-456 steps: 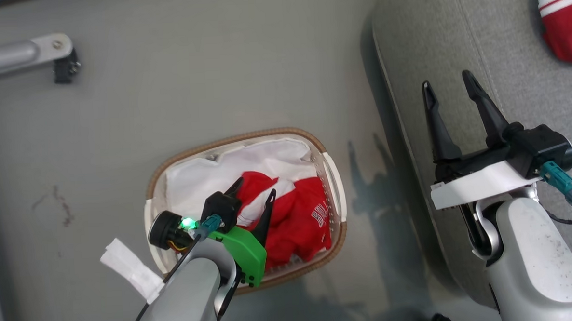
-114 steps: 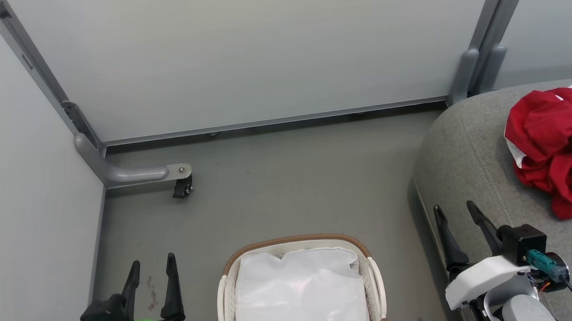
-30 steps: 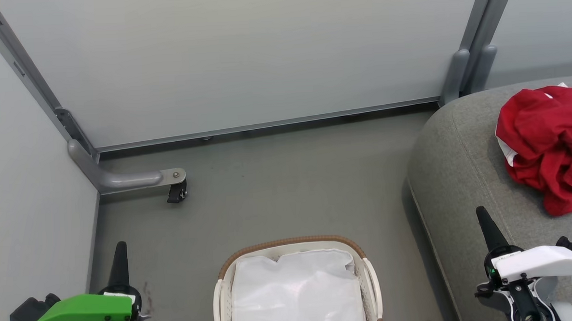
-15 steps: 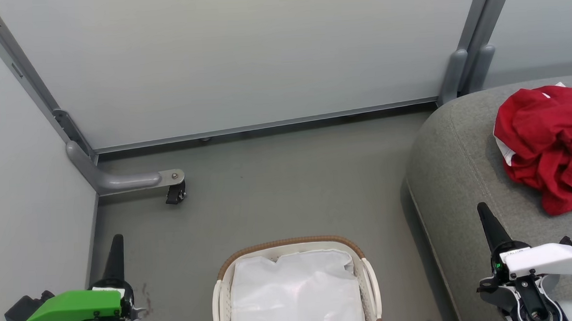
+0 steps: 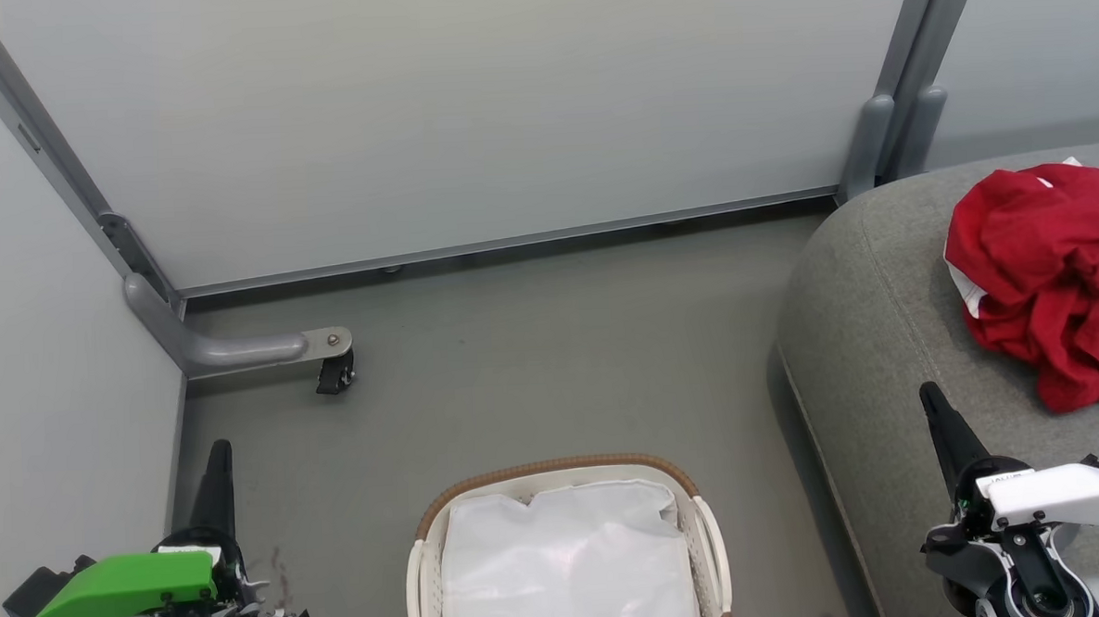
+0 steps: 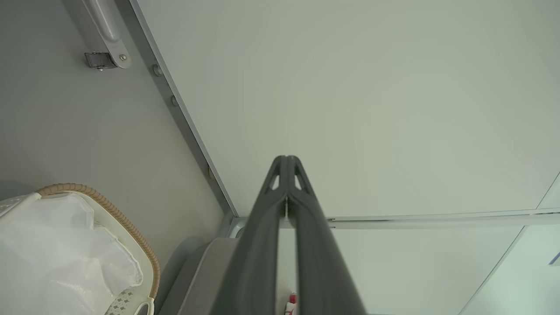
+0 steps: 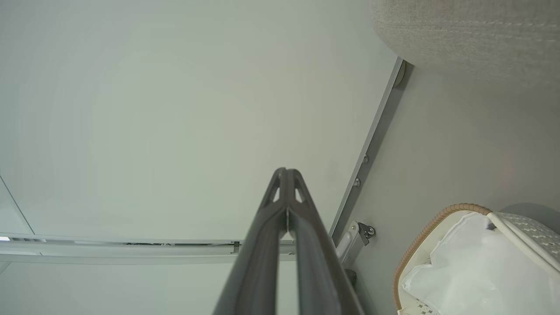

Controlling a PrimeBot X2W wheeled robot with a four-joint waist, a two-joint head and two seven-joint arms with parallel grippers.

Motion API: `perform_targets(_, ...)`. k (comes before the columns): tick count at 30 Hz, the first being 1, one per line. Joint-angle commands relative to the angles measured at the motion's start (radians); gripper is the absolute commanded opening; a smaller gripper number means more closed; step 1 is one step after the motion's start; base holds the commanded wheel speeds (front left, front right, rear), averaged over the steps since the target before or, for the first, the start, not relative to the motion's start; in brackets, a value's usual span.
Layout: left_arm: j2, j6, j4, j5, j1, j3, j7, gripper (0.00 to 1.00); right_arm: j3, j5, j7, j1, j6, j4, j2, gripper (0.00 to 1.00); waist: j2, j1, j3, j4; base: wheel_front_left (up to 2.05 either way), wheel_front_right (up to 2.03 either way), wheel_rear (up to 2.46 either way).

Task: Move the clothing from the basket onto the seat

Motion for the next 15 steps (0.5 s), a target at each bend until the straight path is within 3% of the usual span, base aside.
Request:
perform_targets(1,0.005,-0.008,-0.008,-0.019,-0.024,0.006,0.006,0.0,-0.005,0.021,0.008,-0.011,-0.001,-0.009,-0.006,0.0,0.0,0.0,0.0,0.0,0.0,0.0,0.0)
perform_targets(15,0.005,-0.009,-0.015,-0.106,-0.03,0.019,0.033,0.0,-0.013,0.116,0.032,-0.011,-0.001,-0.017,-0.007,0.0,0.0,0.0,-0.002,-0.005,0.0,0.0,0.0)
